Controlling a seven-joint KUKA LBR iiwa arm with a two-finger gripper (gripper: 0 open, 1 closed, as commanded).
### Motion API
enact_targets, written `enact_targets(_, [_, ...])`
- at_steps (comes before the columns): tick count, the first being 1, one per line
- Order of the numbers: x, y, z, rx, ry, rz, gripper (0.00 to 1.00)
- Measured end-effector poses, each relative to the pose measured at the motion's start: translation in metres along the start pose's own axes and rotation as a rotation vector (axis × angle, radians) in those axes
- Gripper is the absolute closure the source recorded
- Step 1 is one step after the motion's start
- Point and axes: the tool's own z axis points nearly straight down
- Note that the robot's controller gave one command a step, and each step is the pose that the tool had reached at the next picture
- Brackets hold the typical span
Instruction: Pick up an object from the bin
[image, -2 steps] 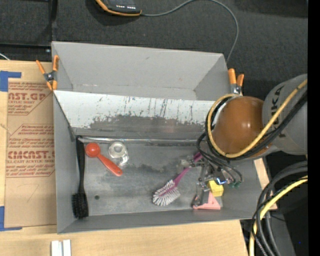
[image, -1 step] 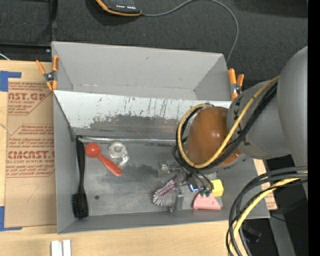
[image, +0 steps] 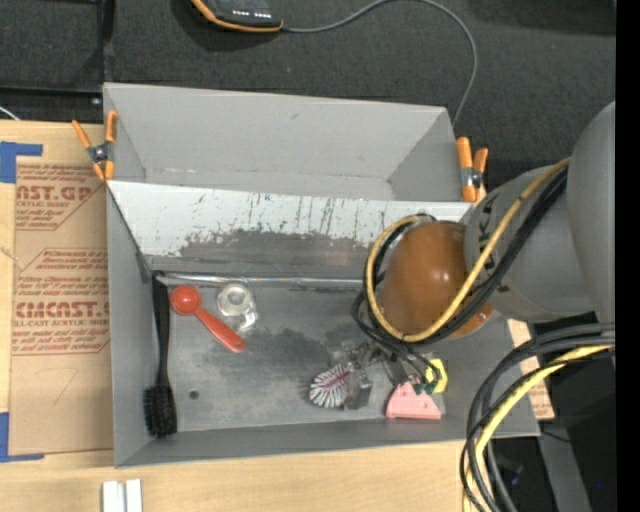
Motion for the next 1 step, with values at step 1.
enact_targets(1, [0.0000,0.0000,0.0000,0.000,0.000,0.000,1.00])
